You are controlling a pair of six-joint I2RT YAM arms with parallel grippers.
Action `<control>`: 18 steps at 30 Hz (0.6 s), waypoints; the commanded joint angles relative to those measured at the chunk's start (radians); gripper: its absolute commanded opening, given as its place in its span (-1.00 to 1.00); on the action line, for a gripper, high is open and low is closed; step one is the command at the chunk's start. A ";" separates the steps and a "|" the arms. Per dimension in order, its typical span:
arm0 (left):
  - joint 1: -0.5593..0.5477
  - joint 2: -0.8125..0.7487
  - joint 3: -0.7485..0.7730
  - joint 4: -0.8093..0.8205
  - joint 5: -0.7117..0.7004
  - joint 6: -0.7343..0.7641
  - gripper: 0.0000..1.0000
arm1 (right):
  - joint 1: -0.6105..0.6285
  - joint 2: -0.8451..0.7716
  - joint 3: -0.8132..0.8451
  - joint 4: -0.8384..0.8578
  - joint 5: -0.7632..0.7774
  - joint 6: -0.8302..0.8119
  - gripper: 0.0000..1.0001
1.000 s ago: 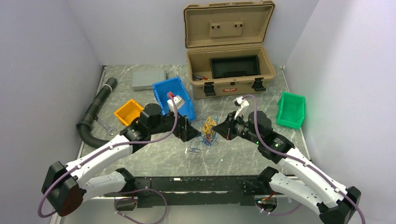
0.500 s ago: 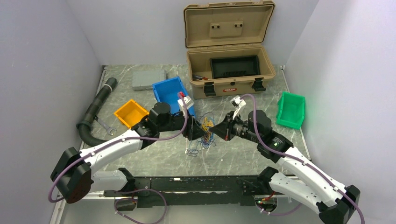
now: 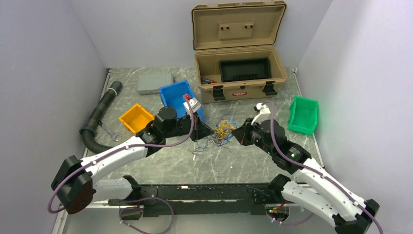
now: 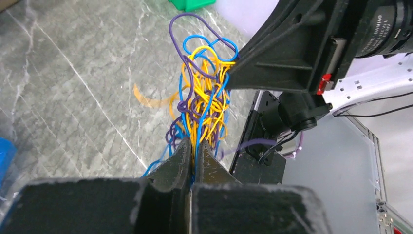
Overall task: Untangle the cables
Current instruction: Untie the cable.
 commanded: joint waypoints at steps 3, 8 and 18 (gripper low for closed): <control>0.004 -0.118 -0.003 -0.097 -0.157 0.067 -1.00 | -0.009 -0.200 -0.031 -0.234 0.533 0.172 -1.00; 0.004 -0.163 0.013 -0.227 -0.335 0.079 -1.00 | -0.009 -0.297 -0.037 -0.323 0.691 0.263 -1.00; 0.015 -0.255 0.046 -0.513 -0.701 0.005 -1.00 | -0.009 -0.207 0.052 -0.586 0.900 0.490 -1.00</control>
